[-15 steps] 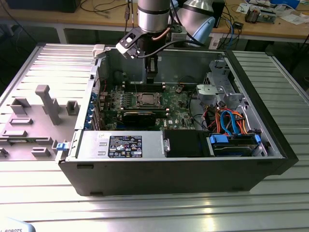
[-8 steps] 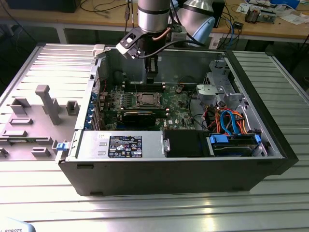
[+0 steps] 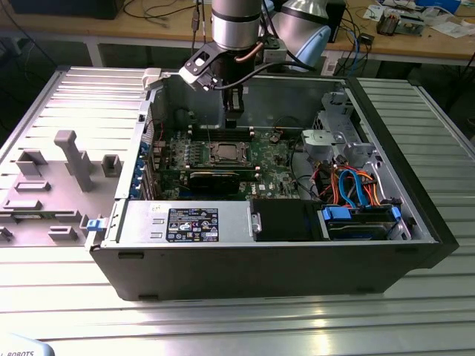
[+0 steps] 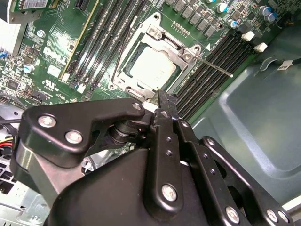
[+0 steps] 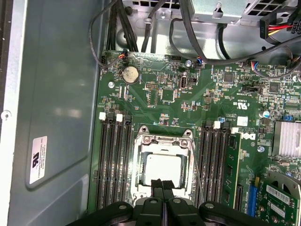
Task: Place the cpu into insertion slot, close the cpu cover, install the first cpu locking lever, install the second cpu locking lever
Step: 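Install the first cpu locking lever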
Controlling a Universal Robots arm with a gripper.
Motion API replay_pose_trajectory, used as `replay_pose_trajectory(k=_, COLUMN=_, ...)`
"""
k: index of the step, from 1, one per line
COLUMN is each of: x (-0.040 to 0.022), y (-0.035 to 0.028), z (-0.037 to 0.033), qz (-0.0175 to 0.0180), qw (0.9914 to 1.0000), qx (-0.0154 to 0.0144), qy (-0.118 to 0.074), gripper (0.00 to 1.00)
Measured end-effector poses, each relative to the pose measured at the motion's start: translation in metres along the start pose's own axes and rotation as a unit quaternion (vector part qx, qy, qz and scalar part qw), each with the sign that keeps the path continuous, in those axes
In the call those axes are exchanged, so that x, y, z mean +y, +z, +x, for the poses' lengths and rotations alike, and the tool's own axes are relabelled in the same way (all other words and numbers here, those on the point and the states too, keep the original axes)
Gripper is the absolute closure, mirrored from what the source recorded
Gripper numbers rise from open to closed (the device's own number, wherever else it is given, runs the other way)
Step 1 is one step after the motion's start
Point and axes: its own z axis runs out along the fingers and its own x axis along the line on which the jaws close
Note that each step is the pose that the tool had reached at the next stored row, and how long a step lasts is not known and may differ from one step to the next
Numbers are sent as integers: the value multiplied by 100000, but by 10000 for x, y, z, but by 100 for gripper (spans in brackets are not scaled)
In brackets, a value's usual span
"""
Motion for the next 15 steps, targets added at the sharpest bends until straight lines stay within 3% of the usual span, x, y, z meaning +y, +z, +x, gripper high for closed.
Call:
replay_pose_trajectory(k=10, x=0, y=0, z=0, qz=1, qw=100000, qx=0, qy=-174, gripper=89)
replay_pose_trajectory(k=15, x=0, y=0, z=0, qz=11, qw=99987, qx=15, qy=-1600, gripper=89)
